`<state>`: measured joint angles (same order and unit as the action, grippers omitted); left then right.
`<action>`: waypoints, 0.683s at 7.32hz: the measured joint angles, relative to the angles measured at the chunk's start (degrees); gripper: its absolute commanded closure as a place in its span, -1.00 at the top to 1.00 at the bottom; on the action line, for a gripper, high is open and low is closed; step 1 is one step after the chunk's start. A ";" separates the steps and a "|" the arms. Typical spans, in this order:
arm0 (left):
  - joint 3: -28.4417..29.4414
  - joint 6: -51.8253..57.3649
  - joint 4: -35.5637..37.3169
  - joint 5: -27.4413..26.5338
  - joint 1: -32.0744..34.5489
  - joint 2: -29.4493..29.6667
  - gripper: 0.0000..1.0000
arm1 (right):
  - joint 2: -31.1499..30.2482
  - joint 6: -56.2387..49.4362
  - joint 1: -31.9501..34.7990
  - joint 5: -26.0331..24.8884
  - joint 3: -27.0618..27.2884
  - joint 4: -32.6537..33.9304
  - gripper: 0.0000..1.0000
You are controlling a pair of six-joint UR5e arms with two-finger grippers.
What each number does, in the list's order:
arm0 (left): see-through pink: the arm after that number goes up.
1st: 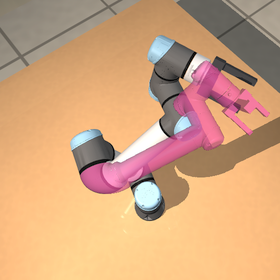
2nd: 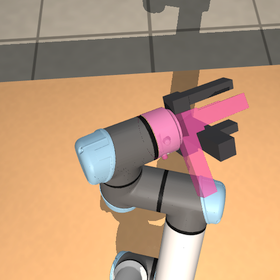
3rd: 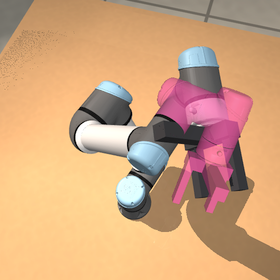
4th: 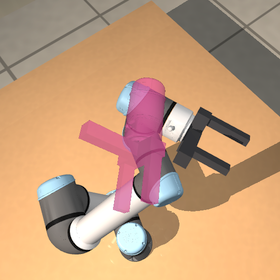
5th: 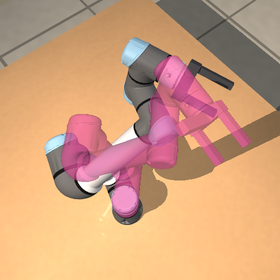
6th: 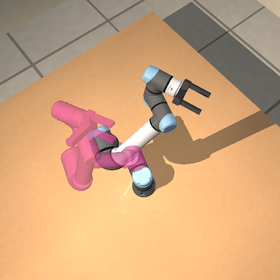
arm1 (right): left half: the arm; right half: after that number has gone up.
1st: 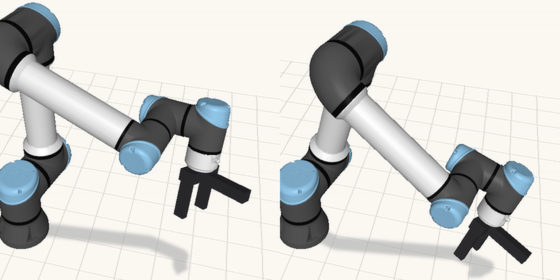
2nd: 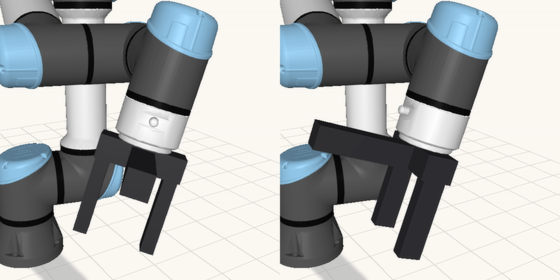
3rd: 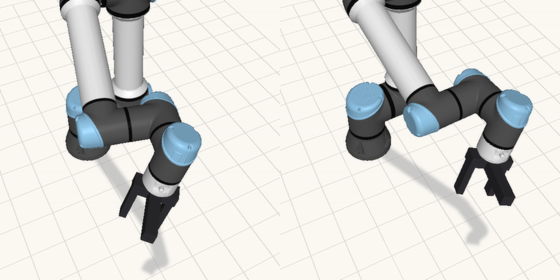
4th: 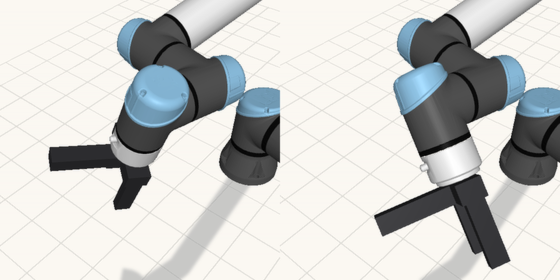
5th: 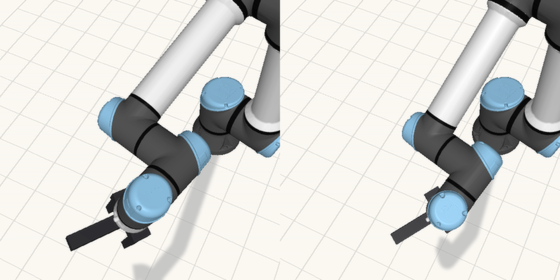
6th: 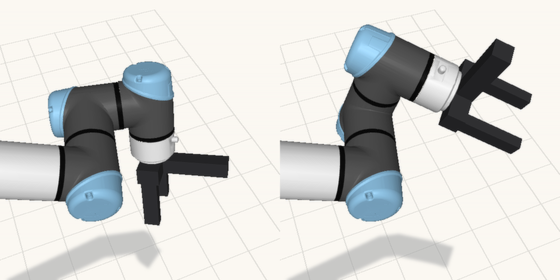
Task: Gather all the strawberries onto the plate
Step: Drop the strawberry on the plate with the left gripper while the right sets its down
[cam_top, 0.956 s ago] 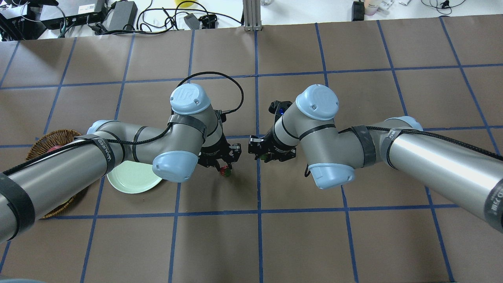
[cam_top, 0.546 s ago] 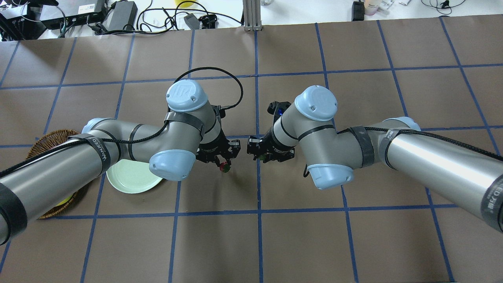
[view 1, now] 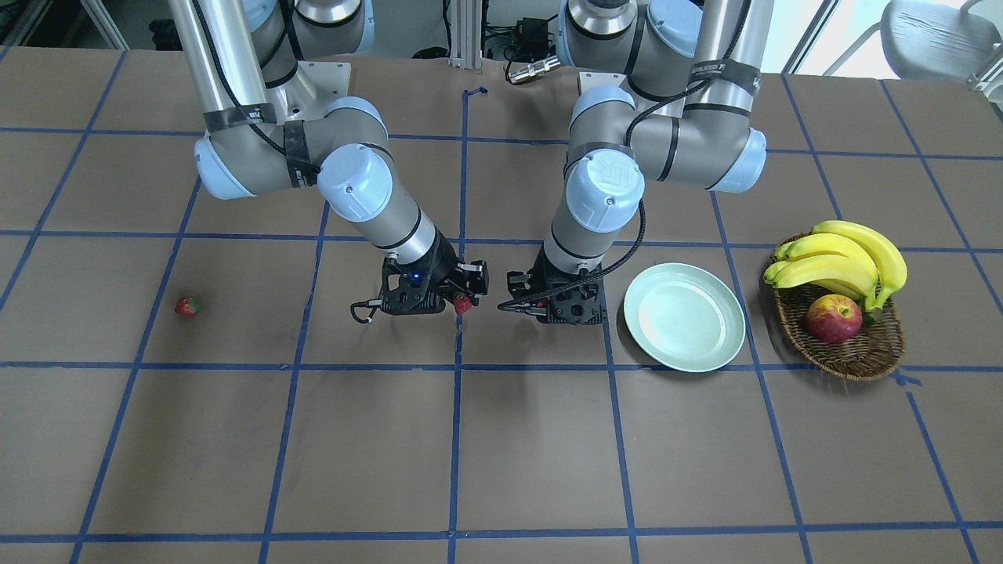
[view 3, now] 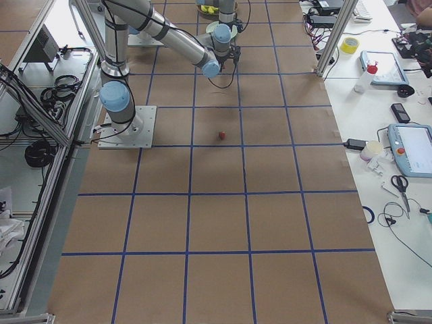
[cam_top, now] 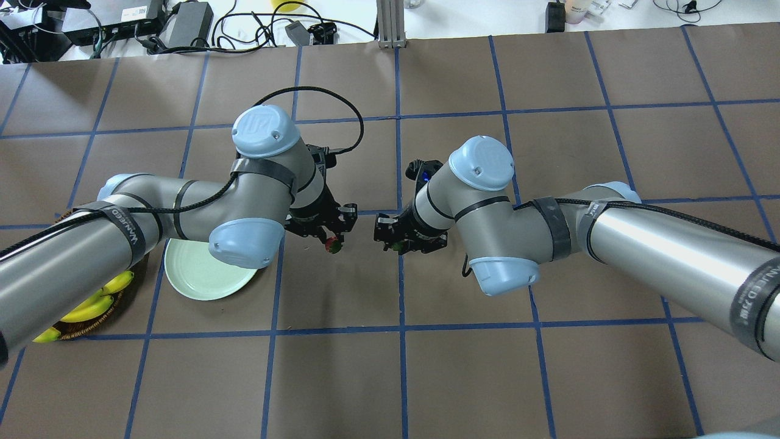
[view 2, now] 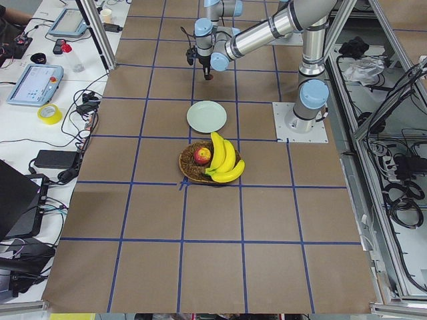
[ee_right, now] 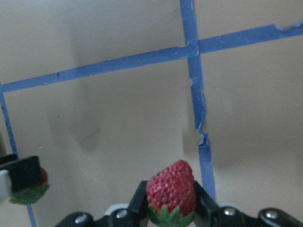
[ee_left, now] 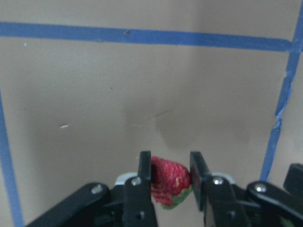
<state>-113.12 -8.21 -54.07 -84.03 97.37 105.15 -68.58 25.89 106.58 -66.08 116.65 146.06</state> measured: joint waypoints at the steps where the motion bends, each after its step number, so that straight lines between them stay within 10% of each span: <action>1: -0.10 7.34 -2.45 -1.07 -4.47 -1.65 -1.00 | 1.55 0.39 0.88 0.58 -0.56 1.44 -0.97; 2: -0.31 13.99 -4.02 -2.77 -8.85 -2.71 -1.00 | 2.98 1.29 1.96 0.85 -1.43 2.17 -0.54; 3: -0.44 18.57 -4.65 -3.98 -12.76 -2.82 -1.00 | 4.37 2.63 3.02 0.92 -2.43 2.59 0.98; 5: -0.70 22.53 -4.19 -7.03 -17.26 -1.49 -1.00 | 5.69 4.23 3.91 0.64 -3.60 2.79 1.00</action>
<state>-113.81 14.33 -58.26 -91.06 80.11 103.66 -62.90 30.11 110.49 -65.44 113.06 148.85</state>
